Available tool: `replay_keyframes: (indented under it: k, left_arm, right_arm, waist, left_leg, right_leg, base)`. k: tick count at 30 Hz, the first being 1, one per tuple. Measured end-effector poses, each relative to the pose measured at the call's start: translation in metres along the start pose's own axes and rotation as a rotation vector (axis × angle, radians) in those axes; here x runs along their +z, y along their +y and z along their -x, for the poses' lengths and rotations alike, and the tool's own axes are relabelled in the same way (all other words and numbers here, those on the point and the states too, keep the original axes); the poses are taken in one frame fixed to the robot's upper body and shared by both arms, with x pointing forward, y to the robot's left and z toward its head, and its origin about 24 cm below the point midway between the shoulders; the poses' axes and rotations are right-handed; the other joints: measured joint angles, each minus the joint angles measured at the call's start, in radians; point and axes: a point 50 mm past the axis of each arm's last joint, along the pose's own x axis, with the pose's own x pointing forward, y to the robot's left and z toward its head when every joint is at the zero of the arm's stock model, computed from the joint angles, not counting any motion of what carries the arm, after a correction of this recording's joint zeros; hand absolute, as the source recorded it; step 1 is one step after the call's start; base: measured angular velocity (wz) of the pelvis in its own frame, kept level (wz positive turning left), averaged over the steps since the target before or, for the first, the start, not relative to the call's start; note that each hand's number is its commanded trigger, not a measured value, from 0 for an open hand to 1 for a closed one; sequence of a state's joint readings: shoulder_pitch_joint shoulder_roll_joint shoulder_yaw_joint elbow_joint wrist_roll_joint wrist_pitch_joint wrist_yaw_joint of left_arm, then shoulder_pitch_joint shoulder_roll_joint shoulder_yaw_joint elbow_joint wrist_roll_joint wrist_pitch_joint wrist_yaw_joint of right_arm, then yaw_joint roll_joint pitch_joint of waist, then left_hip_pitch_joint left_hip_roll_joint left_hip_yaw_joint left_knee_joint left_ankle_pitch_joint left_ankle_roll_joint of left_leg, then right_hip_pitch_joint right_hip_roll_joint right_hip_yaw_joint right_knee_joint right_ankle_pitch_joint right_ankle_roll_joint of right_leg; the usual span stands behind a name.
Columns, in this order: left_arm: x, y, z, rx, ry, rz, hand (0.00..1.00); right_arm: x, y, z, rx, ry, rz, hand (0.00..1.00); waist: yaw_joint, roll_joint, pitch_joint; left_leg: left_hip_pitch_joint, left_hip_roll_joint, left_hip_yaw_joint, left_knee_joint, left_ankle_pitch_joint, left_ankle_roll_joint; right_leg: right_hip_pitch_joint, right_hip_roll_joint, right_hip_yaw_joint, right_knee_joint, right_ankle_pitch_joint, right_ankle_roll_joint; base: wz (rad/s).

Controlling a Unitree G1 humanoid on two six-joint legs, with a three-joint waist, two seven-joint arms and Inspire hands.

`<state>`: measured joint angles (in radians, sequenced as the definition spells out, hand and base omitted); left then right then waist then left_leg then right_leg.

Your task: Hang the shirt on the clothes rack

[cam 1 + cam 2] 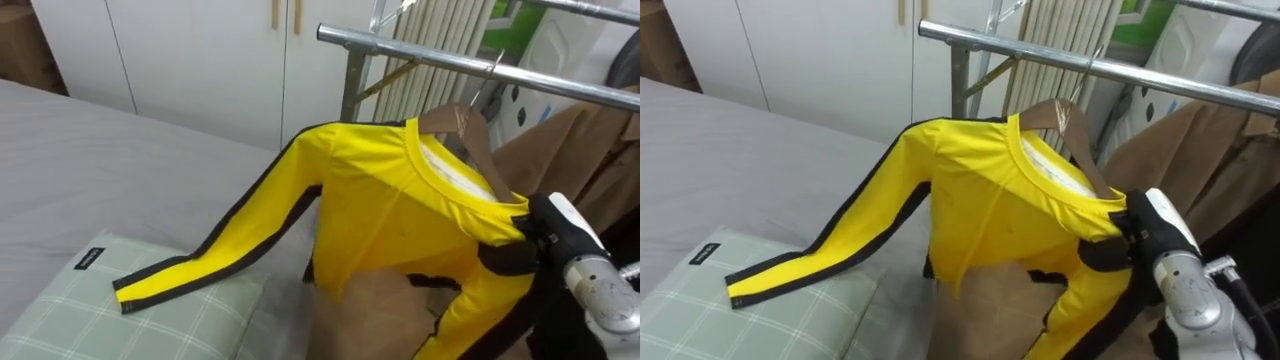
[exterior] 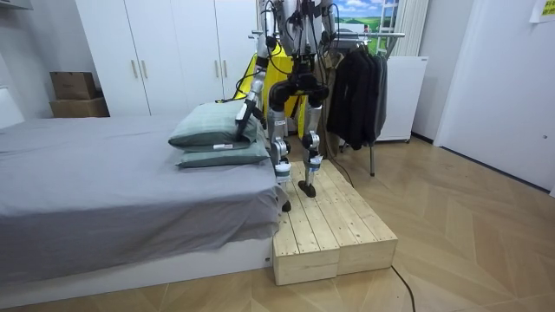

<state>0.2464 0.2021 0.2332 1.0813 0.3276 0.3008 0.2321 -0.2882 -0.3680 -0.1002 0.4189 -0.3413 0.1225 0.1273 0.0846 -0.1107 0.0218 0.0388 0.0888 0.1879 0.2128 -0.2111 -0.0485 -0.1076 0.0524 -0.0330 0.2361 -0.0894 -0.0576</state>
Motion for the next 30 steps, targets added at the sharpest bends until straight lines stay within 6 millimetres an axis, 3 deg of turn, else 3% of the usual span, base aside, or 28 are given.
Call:
replay_keyframes:
  k: [30]
  left_arm:
    - [0.000,0.000,0.000,0.000,-0.001,-0.001,0.00]
  right_arm:
    - [-0.020,0.008,-0.002,0.067,0.064,-0.035,1.00]
  waist:
    - [0.005,0.023,-0.0011]
  left_leg:
    - [0.009,0.001,-0.002,-0.007,0.000,0.000]
  right_leg:
    - [0.005,0.001,0.000,-0.016,0.001,-0.001]
  base:
    - [0.00]
